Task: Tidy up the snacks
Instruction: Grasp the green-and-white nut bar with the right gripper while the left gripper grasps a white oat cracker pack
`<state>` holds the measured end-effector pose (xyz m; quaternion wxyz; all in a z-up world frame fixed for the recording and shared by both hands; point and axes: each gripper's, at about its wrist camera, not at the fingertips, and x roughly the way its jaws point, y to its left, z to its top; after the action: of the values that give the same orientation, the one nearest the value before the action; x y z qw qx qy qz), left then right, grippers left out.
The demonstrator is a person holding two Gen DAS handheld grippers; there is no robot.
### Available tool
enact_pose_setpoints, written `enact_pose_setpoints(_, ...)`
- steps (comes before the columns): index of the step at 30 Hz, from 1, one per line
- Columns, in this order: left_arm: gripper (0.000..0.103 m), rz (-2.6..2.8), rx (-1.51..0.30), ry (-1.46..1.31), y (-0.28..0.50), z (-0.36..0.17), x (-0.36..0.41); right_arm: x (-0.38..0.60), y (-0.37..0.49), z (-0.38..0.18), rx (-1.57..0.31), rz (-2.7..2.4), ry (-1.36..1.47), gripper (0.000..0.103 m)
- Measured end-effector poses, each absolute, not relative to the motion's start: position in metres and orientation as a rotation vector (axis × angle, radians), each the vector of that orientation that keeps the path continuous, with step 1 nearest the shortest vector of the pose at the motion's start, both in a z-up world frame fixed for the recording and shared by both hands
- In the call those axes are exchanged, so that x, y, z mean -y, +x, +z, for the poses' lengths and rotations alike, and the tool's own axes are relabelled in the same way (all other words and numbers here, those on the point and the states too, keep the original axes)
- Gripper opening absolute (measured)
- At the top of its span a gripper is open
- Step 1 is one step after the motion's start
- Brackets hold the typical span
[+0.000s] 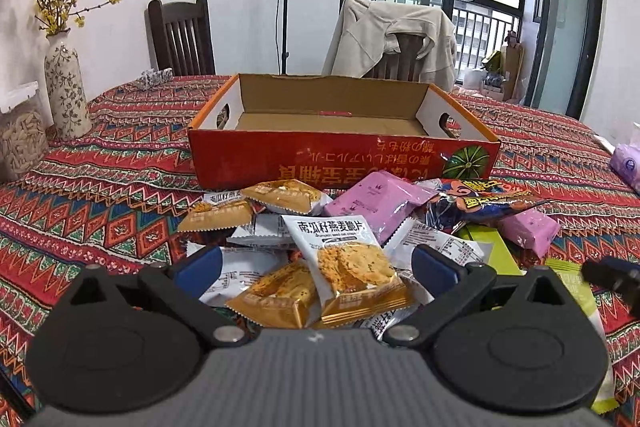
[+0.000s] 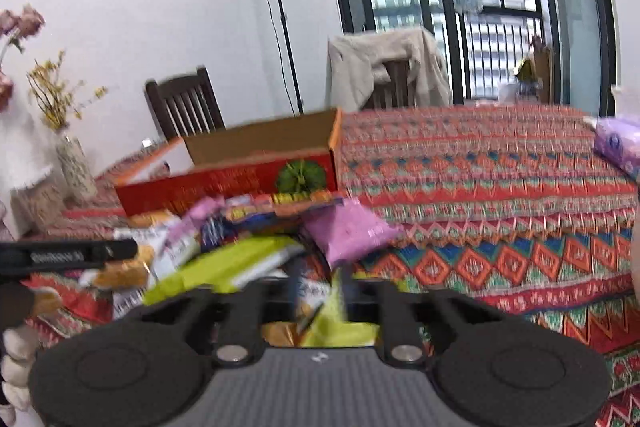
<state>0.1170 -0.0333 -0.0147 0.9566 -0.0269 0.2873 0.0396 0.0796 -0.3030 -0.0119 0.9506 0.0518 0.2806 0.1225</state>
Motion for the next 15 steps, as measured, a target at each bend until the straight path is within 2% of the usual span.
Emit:
enact_pose_setpoints(1,0.103,0.084,-0.581,-0.052,0.116,-0.014,0.033,0.304,0.08,-0.014,-0.584,0.241,0.109,0.07)
enact_pose_setpoints(2,0.103,0.086,-0.58,-0.052,0.115,-0.014,0.033,0.305,0.081,-0.018,-0.601,0.226,0.11,0.073)
enact_pose_setpoints(7,0.103,0.087,-0.588,-0.053,0.111,-0.013,0.032,0.3,0.085,-0.036,-0.711,0.178,0.085,0.065)
enact_pose_setpoints(10,0.103,0.085,-0.582,-0.058,0.107,-0.012,0.03,0.293,0.076,-0.044,-0.717,0.165,0.003,0.062)
enact_pose_setpoints(12,0.103,0.084,-0.578,-0.062,0.106,-0.011,0.03,0.289,0.07,-0.047,-0.703,0.158,-0.06,0.053)
enact_pose_setpoints(13,0.103,0.084,-0.577,-0.063,0.105,-0.01,0.03,0.29,0.069,-0.047,-0.695,0.178,-0.064,0.04)
enact_pose_setpoints(15,0.103,0.083,-0.579,-0.063,0.105,-0.01,0.03,0.294,0.069,-0.044,-0.697,0.188,-0.056,0.034)
